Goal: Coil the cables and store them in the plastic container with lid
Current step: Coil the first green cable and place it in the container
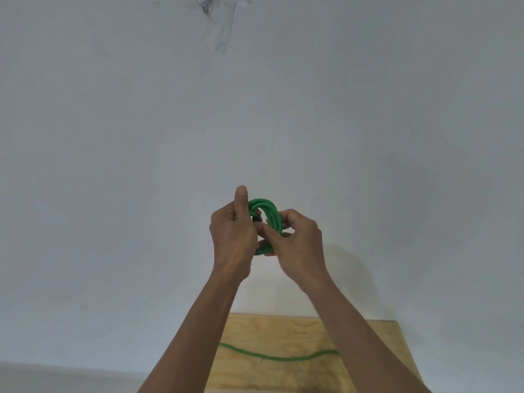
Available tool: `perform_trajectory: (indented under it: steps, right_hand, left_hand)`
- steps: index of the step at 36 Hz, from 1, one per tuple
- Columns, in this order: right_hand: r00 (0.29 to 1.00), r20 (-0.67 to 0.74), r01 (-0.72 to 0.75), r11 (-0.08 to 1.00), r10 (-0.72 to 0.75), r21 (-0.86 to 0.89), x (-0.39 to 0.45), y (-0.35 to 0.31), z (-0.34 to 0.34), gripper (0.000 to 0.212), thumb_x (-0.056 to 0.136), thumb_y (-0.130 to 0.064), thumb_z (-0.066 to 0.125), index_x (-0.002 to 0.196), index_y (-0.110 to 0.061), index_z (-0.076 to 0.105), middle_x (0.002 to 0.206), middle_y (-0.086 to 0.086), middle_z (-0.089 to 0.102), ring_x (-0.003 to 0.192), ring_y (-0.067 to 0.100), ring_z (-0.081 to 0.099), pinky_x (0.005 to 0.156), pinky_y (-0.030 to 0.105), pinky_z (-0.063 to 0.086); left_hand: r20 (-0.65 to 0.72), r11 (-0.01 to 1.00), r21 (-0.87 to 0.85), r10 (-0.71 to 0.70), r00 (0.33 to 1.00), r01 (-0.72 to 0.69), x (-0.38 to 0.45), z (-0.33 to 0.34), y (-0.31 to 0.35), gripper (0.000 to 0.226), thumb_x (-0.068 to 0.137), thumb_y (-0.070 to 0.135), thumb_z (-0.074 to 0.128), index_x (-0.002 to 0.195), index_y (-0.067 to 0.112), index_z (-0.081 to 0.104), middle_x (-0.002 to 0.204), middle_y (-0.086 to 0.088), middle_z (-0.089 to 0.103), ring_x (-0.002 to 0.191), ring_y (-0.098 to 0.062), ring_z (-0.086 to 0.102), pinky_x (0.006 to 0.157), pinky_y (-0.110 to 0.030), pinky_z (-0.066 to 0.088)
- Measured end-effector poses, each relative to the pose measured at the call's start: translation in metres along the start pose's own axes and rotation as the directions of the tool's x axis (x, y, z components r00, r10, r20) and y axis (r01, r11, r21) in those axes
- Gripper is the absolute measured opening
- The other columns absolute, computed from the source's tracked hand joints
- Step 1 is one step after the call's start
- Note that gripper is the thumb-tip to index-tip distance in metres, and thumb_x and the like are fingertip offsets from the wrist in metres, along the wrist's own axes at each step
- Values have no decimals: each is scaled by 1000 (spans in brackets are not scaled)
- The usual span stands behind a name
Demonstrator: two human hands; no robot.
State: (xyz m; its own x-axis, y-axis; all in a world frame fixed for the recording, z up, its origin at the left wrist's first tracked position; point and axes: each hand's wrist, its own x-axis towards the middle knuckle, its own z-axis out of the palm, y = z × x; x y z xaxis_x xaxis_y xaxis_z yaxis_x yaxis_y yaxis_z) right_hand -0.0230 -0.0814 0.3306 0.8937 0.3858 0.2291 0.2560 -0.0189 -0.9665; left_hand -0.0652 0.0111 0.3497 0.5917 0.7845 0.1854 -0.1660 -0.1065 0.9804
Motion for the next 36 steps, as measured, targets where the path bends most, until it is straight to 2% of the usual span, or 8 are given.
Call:
perform_trajectory:
  steps: [6,10,16,19,23,27,30,36]
  right_hand:
    - [976,-187,96,993,-107,-70,-8,7,10,15,89,-30,75,93,-17,69,76,-4,70,58,7,70,58,22,58]
    - [952,-269,138,989,-148,-57,-12,8,12,17,89,-25,74,104,-23,66,75,-18,67,69,0,68,59,6,47]
    - [921,-355,152,987,-163,-59,-15,15,17,16,90,-17,72,106,-19,70,90,-12,72,81,11,70,73,31,58]
    - [919,-350,164,984,-180,-73,-18,19,18,20,91,-19,71,110,-20,69,96,-8,73,86,14,71,72,36,61]
    - [945,-246,196,976,-215,-98,-24,22,17,36,93,-14,69,128,-16,65,112,-4,73,98,12,70,73,15,59]
    - [958,-210,185,981,-193,-56,-28,25,14,39,92,-12,71,130,-19,66,109,-5,76,96,8,73,76,13,58]
    - [965,-226,146,989,-135,33,-30,26,13,36,90,-15,74,125,-20,69,102,-9,77,90,2,73,73,6,53]
    - [967,-250,76,994,-54,79,-35,36,20,31,89,-18,75,119,-24,73,99,-13,78,81,7,76,78,36,63]
  left_hand:
    - [-65,995,46,88,994,-85,0,7,-3,64,101,53,50,82,-8,59,55,-1,41,52,-15,37,53,-33,40]
    - [-18,998,36,57,998,-57,-3,6,-6,55,102,52,47,81,3,61,59,-1,45,47,-10,45,41,-21,42]
    - [164,999,19,25,986,-29,-10,4,-10,42,97,47,61,86,8,67,54,11,55,44,-8,55,42,-25,47]
    - [181,999,30,26,983,-32,-10,1,-13,36,96,44,64,87,10,70,54,9,56,43,-10,53,44,-31,50]
    - [91,1000,-18,1,996,1,-7,-2,-19,32,97,42,64,87,13,72,60,6,64,50,-20,54,46,-30,50]
    - [51,998,-35,-48,998,50,-9,-2,-25,37,98,46,61,87,12,70,55,10,60,50,-21,53,47,-37,51]
    - [20,994,-48,-99,995,100,-11,-2,-28,42,99,51,56,89,12,68,57,10,59,49,-20,50,41,-27,41]
    - [18,979,-38,-199,980,199,-13,-8,-37,49,99,59,49,82,16,67,64,-5,51,44,-15,48,37,-23,34]
